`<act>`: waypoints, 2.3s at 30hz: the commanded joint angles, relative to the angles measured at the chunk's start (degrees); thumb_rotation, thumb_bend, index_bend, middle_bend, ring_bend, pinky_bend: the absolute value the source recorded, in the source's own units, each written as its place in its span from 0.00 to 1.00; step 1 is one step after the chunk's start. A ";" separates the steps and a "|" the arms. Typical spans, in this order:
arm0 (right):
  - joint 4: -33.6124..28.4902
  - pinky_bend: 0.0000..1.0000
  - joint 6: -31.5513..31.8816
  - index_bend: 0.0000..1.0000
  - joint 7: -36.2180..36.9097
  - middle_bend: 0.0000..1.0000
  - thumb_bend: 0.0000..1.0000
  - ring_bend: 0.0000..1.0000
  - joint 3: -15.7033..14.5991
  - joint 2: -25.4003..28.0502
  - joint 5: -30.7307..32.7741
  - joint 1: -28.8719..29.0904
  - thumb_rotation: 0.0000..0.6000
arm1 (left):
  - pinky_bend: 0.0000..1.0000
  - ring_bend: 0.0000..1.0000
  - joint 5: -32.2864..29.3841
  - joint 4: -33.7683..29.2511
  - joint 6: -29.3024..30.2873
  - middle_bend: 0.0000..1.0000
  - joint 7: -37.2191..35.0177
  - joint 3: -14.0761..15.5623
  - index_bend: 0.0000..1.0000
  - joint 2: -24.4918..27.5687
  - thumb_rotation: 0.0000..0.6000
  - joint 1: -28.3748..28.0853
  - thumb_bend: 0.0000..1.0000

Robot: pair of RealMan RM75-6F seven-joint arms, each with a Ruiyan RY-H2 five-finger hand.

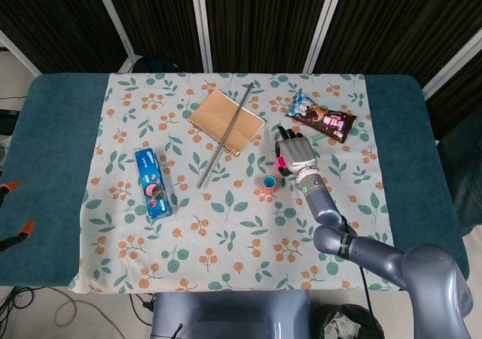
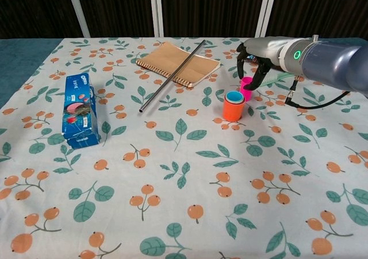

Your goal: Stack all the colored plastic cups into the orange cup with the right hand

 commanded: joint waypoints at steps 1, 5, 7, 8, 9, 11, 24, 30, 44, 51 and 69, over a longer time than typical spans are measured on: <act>0.06 0.21 -0.13 0.48 -0.03 0.00 0.38 0.12 -0.01 -0.03 0.09 -0.03 1.00 | 0.00 0.00 -0.01 -0.02 -0.02 0.01 0.01 0.02 0.22 0.02 1.00 0.01 0.24; 0.08 0.21 -0.32 0.48 -0.16 0.00 0.38 0.11 -0.06 0.00 0.19 -0.08 1.00 | 0.00 0.00 -0.04 -0.06 -0.09 0.01 0.01 0.04 0.22 0.04 1.00 0.00 0.24; 0.08 0.21 -0.42 0.48 -0.24 0.00 0.38 0.11 -0.09 0.01 0.29 -0.10 1.00 | 0.00 0.00 -0.05 -0.09 -0.14 0.01 0.03 0.05 0.22 0.06 1.00 -0.02 0.24; 0.11 0.21 -0.48 0.48 -0.30 0.00 0.38 0.11 -0.12 -0.01 0.35 -0.11 1.00 | 0.00 0.00 -0.06 -0.09 -0.18 0.01 0.06 0.07 0.22 0.07 1.00 -0.02 0.24; 0.12 0.21 -0.59 0.48 -0.34 0.00 0.38 0.11 -0.15 -0.02 0.44 -0.12 1.00 | 0.00 0.00 -0.06 -0.09 -0.19 0.01 0.09 0.07 0.22 0.06 1.00 -0.03 0.24; 0.21 0.21 -0.71 0.48 -0.48 0.00 0.39 0.11 -0.22 -0.05 0.57 -0.13 1.00 | 0.00 0.00 -0.06 -0.09 -0.18 0.01 0.11 0.07 0.22 0.05 1.00 -0.03 0.24; 0.02 0.21 -1.04 0.48 -1.24 0.00 0.39 0.11 -0.47 0.18 1.06 -0.03 1.00 | 0.00 0.00 -0.03 -0.17 -0.30 0.01 0.19 0.17 0.22 0.07 1.00 -0.06 0.24; -0.14 0.21 -1.27 0.48 -1.45 0.00 0.39 0.12 -0.49 0.36 1.40 0.05 1.00 | 0.00 0.00 -0.07 -0.23 -0.37 0.01 0.22 0.20 0.22 0.08 1.00 -0.06 0.24; -0.47 0.21 -2.30 0.45 -1.61 0.00 0.39 0.12 -0.92 0.75 1.59 0.32 1.00 | 0.00 0.00 -0.24 -0.44 -0.59 0.01 0.17 0.25 0.22 0.17 1.00 -0.07 0.24; -0.53 0.21 -2.33 0.44 -1.81 0.00 0.39 0.12 -1.09 0.77 1.93 0.43 1.00 | 0.00 0.00 -0.22 -0.62 -0.69 0.01 0.16 0.31 0.22 0.31 1.00 -0.07 0.24; 1.45 0.22 -1.68 0.50 -2.14 0.00 0.42 0.12 -1.35 -0.24 1.47 0.62 1.00 | 0.00 0.00 -0.18 -0.77 -0.92 0.01 0.07 0.43 0.22 0.45 1.00 -0.12 0.24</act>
